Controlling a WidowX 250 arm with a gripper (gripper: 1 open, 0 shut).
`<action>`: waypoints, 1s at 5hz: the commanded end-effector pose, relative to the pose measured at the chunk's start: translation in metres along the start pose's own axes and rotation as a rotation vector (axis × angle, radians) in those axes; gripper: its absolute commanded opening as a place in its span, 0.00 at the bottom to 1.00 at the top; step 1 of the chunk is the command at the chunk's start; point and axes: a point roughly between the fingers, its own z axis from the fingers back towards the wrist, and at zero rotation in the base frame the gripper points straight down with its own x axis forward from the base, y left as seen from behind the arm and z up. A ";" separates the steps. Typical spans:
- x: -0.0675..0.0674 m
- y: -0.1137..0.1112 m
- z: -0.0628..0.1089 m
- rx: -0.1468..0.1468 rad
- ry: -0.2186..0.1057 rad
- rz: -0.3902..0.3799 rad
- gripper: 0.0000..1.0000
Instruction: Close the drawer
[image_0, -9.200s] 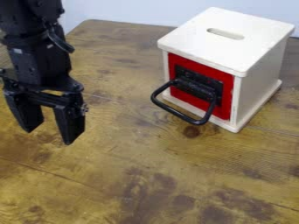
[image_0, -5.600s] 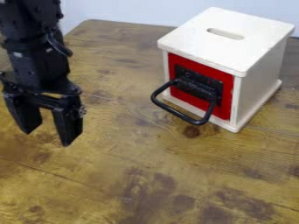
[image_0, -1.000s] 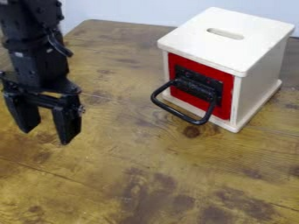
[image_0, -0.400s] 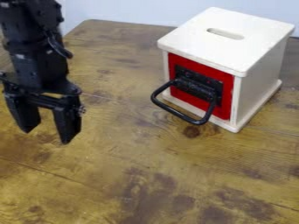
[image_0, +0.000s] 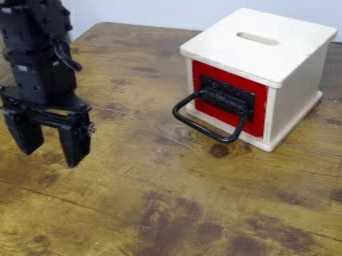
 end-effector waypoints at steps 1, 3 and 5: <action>0.004 -0.002 0.022 0.015 -0.068 -0.019 1.00; 0.005 -0.007 0.030 0.023 -0.095 -0.038 1.00; 0.003 -0.003 0.024 0.018 -0.090 -0.018 1.00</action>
